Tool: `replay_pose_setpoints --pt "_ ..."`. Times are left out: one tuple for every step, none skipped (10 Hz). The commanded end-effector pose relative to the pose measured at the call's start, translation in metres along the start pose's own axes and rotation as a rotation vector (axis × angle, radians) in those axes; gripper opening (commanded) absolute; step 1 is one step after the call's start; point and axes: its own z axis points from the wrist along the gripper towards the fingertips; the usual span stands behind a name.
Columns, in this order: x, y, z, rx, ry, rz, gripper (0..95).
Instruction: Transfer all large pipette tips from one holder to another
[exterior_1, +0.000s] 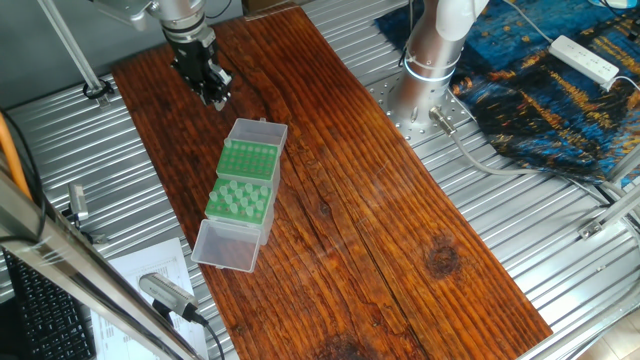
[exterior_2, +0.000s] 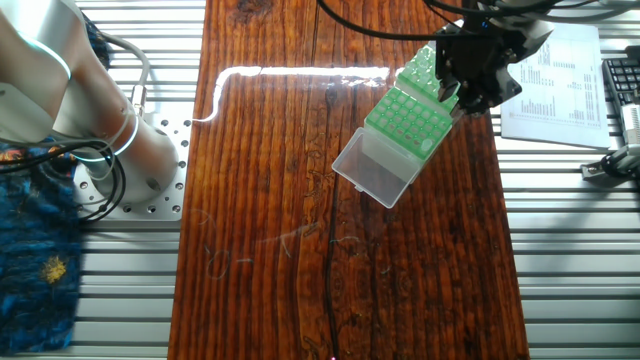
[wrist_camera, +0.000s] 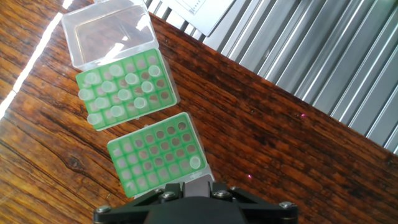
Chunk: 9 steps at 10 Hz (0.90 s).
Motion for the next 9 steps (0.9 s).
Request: replay_pose_setpoints --pt "-0.057 0.030 0.021 0.009 0.023 0.076 19.0" --pt "-0.057 0.030 0.021 0.011 0.024 0.078 19.0" --pt "-0.057 0.030 0.021 0.012 0.026 0.081 19.0" --pt "-0.057 0.029 0.021 0.013 0.032 0.083 19.0" --pt "-0.057 0.028 0.022 0.015 0.034 0.080 19.0" --pt "-0.057 0.028 0.023 0.017 0.036 0.078 19.0" --pt "-0.056 0.027 0.025 0.020 0.035 0.079 19.0" --pt "-0.055 0.027 0.027 0.020 0.035 0.077 19.0" --pt "-0.052 0.025 0.033 0.023 0.034 0.066 19.0"
